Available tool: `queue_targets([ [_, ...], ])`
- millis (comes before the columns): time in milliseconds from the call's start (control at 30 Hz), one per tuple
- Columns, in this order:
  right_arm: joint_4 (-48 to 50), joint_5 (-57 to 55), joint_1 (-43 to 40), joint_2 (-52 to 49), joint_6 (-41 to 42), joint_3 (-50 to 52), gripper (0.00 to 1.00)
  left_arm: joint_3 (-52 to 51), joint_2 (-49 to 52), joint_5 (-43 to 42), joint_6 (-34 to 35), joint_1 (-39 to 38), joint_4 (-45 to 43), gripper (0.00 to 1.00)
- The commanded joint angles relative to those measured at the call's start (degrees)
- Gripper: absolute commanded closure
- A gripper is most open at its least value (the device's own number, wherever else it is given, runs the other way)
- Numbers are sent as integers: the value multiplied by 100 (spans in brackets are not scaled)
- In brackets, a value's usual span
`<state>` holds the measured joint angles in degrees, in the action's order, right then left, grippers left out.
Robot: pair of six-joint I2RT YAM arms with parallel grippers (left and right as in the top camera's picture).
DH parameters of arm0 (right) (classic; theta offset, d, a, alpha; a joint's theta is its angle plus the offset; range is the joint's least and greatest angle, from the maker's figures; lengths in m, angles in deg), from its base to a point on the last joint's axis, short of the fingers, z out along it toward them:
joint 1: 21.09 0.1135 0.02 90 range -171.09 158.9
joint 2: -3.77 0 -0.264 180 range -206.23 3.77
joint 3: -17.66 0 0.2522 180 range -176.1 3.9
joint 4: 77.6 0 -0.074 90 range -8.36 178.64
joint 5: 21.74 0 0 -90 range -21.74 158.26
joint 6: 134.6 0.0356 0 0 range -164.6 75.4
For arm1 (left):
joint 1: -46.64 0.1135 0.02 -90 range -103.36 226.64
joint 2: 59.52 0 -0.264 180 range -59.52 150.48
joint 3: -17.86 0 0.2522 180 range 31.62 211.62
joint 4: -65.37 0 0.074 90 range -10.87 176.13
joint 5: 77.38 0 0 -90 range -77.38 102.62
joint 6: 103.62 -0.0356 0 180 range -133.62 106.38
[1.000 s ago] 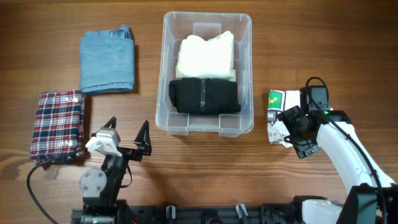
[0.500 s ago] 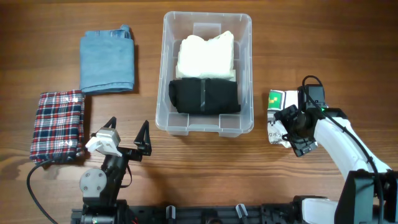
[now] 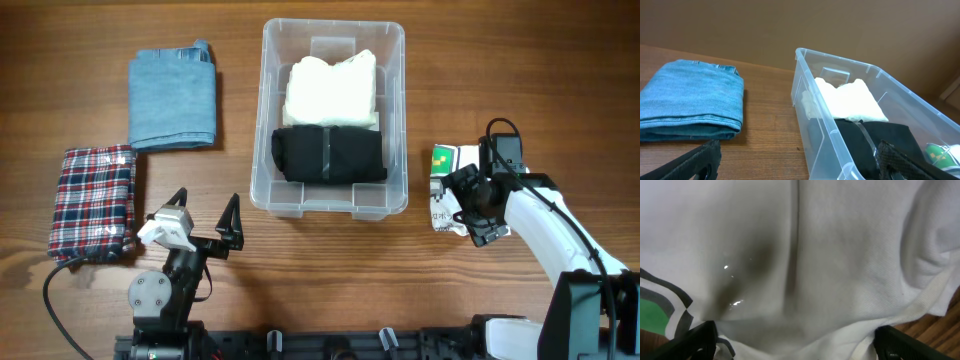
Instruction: Pack container
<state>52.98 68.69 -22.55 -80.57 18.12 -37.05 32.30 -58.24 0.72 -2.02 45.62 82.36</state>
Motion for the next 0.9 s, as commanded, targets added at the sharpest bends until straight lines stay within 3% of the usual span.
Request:
queue_targets([
  [0, 103, 50, -42, -107, 227, 22, 0, -37, 2, -7, -90, 50, 4, 0],
  [367, 505, -37, -184, -109, 149, 22, 0, -35, 2, -7, -92, 50, 4, 0],
  [667, 1644, -37, -238, -107, -992, 17, 0, -37, 2, -7, -92, 50, 4, 0],
  [867, 1366, 105, -238, 188, -1005, -31, 0, -37, 2, -7, -92, 50, 4, 0],
])
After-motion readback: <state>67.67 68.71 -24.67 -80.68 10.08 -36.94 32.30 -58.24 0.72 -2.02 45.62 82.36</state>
